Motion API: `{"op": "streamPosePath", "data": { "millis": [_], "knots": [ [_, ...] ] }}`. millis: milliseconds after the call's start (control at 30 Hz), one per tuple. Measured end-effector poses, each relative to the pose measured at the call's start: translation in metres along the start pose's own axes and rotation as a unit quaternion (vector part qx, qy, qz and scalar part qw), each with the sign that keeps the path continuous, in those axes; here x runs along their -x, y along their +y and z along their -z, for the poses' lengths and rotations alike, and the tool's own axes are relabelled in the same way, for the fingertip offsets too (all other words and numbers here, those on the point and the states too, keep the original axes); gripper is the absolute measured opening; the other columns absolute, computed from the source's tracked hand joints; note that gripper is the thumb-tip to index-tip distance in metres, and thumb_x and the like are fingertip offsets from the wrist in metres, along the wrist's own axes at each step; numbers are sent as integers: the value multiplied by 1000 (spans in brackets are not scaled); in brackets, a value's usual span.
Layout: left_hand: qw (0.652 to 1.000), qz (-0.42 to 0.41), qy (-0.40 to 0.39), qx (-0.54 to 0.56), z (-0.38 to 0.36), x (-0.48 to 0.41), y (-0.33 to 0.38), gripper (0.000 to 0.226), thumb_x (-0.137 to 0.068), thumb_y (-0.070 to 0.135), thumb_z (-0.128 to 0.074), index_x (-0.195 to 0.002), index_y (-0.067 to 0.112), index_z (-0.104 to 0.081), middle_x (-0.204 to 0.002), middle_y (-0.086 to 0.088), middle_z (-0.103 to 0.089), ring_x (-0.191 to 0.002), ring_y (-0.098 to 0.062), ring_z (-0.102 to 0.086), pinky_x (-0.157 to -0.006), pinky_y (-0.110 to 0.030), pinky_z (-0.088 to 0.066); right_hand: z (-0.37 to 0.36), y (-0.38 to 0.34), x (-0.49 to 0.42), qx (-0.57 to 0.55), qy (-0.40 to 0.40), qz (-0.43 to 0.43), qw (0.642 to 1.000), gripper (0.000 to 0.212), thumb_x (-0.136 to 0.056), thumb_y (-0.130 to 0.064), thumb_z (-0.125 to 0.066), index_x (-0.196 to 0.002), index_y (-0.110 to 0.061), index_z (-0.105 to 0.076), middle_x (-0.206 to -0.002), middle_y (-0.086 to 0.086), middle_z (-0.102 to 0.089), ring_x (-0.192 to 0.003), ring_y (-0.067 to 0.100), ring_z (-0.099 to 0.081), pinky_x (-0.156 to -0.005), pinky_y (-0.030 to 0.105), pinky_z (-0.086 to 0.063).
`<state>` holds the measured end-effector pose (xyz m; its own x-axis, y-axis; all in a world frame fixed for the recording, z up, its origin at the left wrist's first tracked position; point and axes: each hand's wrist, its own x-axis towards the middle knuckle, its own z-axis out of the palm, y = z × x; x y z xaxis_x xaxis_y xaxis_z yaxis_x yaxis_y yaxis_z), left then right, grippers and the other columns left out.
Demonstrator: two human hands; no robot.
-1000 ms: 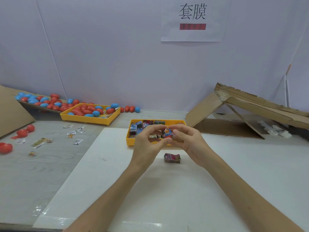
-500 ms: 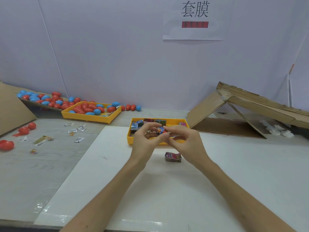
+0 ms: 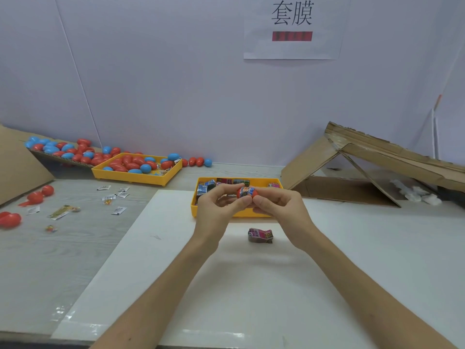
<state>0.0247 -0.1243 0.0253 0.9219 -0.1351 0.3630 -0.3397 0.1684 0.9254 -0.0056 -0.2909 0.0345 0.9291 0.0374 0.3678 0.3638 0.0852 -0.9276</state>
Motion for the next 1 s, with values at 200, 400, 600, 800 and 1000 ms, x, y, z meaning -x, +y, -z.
{"op": "streamPosePath", "data": {
  "millis": [200,400,600,800,1000],
  "knots": [
    [1000,2,-6,-1,0,1,2,37,-64,35,-83,-100,29,-75,-95,8,-78,-92,-15,-74,-77,-25,-59,2,1,-1,-9,3,-16,1000,21,-79,-31,-77,-99,-30,-82,-104,6,-78,-98,24,-74,-80,24,-58],
    [1000,4,-7,-5,0,1,5,38,-62,38,-82,-99,32,-75,-94,11,-78,-92,-12,-74,-75,-20,-57,3,0,-1,1,9,-20,1000,19,-79,-29,-76,-96,-32,-82,-102,5,-78,-98,23,-74,-80,24,-58],
    [1000,8,-16,-7,0,2,4,34,-71,26,-86,-103,30,-74,-100,8,-76,-97,-16,-72,-79,-24,-58,4,3,-2,7,19,-17,1000,18,-83,-28,-71,-99,-25,-81,-98,8,-78,-96,25,-75,-79,26,-60],
    [999,8,-39,0,-2,2,2,34,-81,10,-81,-107,30,-72,-102,11,-76,-97,-10,-73,-79,-21,-57,6,4,-4,20,21,-31,999,28,-93,-28,-63,-114,-13,-72,-101,10,-78,-94,27,-75,-79,29,-59],
    [999,-3,-35,-16,-1,1,0,36,-81,4,-81,-107,28,-74,-102,9,-77,-97,-12,-73,-80,-21,-57,3,6,-3,31,9,-35,999,31,-87,-27,-70,-116,-14,-70,-106,9,-76,-98,22,-72,-79,32,-59]
  ]
}}
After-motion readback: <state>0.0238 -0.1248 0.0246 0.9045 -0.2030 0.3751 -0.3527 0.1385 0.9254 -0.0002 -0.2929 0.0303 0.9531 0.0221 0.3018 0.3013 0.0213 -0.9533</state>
